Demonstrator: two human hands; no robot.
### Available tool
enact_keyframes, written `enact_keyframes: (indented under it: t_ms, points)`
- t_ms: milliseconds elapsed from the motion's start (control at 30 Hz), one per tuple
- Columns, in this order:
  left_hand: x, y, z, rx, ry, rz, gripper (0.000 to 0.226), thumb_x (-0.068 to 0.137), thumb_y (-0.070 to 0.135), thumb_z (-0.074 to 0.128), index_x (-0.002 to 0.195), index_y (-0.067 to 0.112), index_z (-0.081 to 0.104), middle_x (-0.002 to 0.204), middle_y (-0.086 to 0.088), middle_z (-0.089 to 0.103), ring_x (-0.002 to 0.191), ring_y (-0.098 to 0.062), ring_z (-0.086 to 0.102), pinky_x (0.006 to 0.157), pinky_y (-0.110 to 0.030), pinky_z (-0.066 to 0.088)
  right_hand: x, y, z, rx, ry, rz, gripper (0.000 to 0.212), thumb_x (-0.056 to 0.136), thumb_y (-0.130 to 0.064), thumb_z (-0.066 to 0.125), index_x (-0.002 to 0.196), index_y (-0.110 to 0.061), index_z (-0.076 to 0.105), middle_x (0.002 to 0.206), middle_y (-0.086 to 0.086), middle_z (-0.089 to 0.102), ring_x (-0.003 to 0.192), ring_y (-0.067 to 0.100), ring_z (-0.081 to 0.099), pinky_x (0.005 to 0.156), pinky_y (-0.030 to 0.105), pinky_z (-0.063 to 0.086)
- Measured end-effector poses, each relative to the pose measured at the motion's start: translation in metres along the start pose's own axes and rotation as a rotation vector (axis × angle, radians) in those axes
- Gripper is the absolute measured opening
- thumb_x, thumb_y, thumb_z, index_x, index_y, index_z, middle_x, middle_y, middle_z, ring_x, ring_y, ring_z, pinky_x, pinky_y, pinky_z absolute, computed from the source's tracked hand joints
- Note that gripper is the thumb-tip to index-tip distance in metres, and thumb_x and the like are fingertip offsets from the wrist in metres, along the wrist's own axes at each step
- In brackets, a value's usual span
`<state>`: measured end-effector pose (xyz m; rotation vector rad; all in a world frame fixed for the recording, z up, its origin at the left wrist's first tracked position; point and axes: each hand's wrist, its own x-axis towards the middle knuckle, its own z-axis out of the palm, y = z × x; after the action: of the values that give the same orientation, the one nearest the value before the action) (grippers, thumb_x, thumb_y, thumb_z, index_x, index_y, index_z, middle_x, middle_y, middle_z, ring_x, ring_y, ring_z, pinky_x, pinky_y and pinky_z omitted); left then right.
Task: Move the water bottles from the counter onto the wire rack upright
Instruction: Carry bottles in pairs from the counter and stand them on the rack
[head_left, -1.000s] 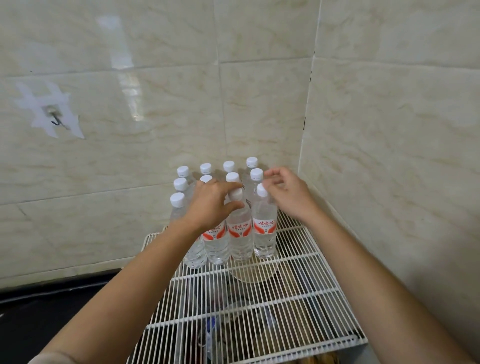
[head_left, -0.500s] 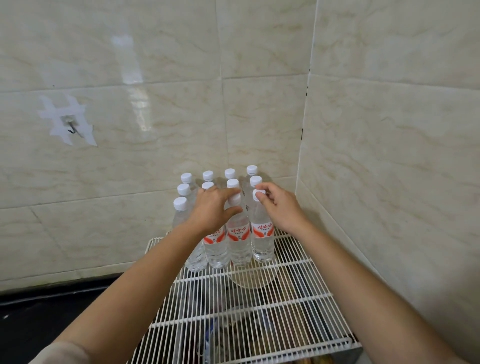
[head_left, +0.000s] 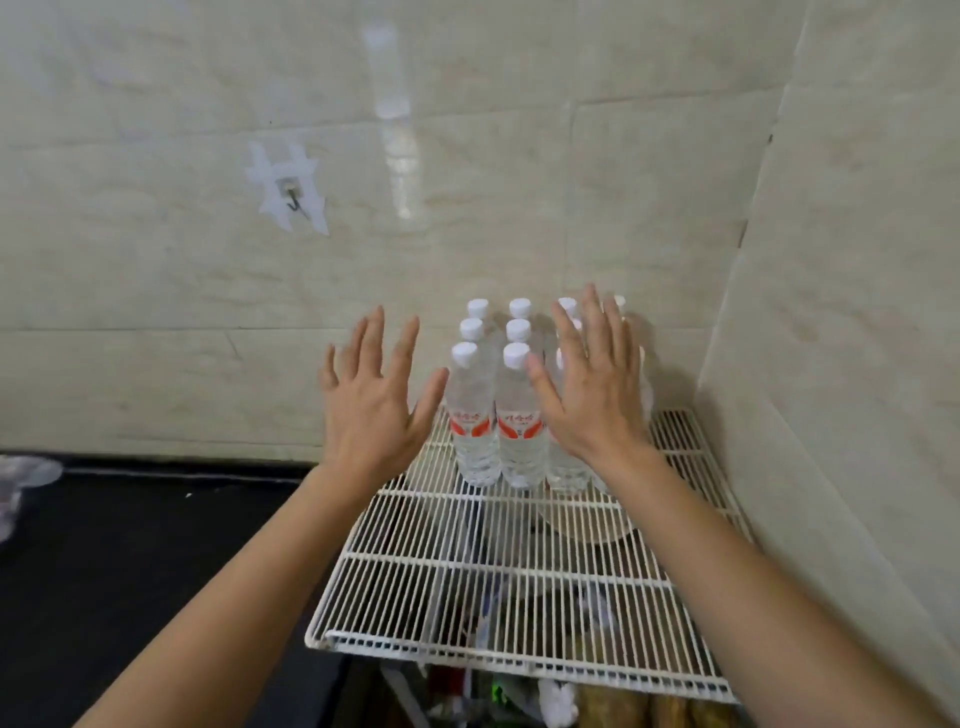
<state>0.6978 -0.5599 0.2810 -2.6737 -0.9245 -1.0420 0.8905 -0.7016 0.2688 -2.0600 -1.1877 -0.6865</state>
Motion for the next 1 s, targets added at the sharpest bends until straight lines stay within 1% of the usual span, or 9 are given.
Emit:
enact_keyframes:
  t_ms: [100,200,267,367,533,633,767,867,1000]
  points:
    - [-0.046,-0.046,-0.013,0.119,-0.098,-0.110,0.071,0.098,0.062,0.027,0.156,0.022,0.033,0.165,-0.018,0.023,0.151,-0.037,0.023,0.117,-0.064,0.021,-0.016,-0.046,0.043,0.041,-0.092,-0.137,0.070,0.099,-0.052,0.045,0.159,-0.020,0.028,0.168,0.016,0.009,0.156,0.034,0.002,0.125,0.053,0.004]
    - [-0.085,-0.098,-0.039,0.227,-0.114,-0.265,0.068,0.099,0.058,0.031,0.155,0.019,0.036,0.164,-0.020,0.024,0.151,-0.038,0.024,0.115,-0.065,0.022,-0.028,-0.102,0.079,0.118,-0.143,-0.239,0.070,0.097,-0.052,0.049,0.156,-0.017,0.036,0.167,0.019,0.013,0.155,0.037,0.004,0.124,0.055,0.003]
    - [-0.103,-0.119,-0.054,0.264,-0.107,-0.310,0.067,0.099,0.057,0.032,0.154,0.019,0.038,0.163,-0.020,0.026,0.150,-0.038,0.026,0.115,-0.064,0.023,-0.034,-0.128,0.091,0.143,-0.187,-0.241,0.070,0.097,-0.052,0.048,0.156,-0.017,0.035,0.167,0.019,0.012,0.155,0.039,0.004,0.124,0.056,0.003]
    - [-0.152,-0.185,-0.098,0.357,-0.103,-0.436,0.067,0.099,0.057,0.033,0.153,0.018,0.039,0.162,-0.020,0.028,0.149,-0.038,0.027,0.115,-0.063,0.022,-0.054,-0.217,0.115,0.216,-0.266,-0.331,0.070,0.098,-0.054,0.045,0.157,-0.017,0.032,0.167,0.018,0.011,0.155,0.038,0.003,0.124,0.054,0.001]
    - [-0.237,-0.297,-0.173,0.444,-0.089,-0.608,0.068,0.098,0.057,0.031,0.154,0.018,0.037,0.162,-0.019,0.029,0.149,-0.038,0.027,0.114,-0.064,0.023,-0.083,-0.364,0.156,0.301,-0.316,-0.435,0.069,0.101,-0.053,0.042,0.159,-0.020,0.026,0.168,0.016,0.010,0.155,0.035,0.002,0.125,0.052,0.002]
    - [-0.290,-0.369,-0.217,0.474,-0.131,-0.671,0.070,0.097,0.058,0.029,0.154,0.016,0.039,0.162,-0.020,0.029,0.149,-0.038,0.028,0.115,-0.065,0.023,-0.110,-0.460,0.184,0.339,-0.370,-0.447,0.069,0.101,-0.053,0.040,0.159,-0.019,0.024,0.168,0.016,0.009,0.155,0.034,0.003,0.125,0.052,0.003]
    - [-0.349,-0.450,-0.272,0.540,-0.179,-0.760,0.071,0.098,0.057,0.029,0.153,0.015,0.039,0.162,-0.020,0.030,0.148,-0.038,0.029,0.114,-0.065,0.024,-0.152,-0.580,0.216,0.401,-0.470,-0.552,0.070,0.099,-0.052,0.042,0.158,-0.017,0.027,0.167,0.016,0.013,0.155,0.034,0.007,0.125,0.052,0.008]
    - [-0.376,-0.498,-0.296,0.553,-0.170,-0.815,0.070,0.097,0.056,0.031,0.152,0.014,0.041,0.160,-0.020,0.033,0.147,-0.038,0.033,0.113,-0.065,0.027,-0.175,-0.646,0.233,0.448,-0.513,-0.630,0.070,0.098,-0.050,0.046,0.158,-0.016,0.029,0.166,0.017,0.019,0.154,0.034,0.012,0.124,0.053,0.015]
    - [-0.392,-0.552,-0.299,0.534,-0.198,-0.841,0.070,0.098,0.056,0.030,0.153,0.013,0.041,0.160,-0.021,0.033,0.147,-0.038,0.032,0.114,-0.065,0.027,-0.184,-0.701,0.265,0.457,-0.552,-0.662,0.069,0.099,-0.048,0.045,0.158,-0.016,0.027,0.166,0.017,0.019,0.155,0.032,0.011,0.124,0.052,0.016]
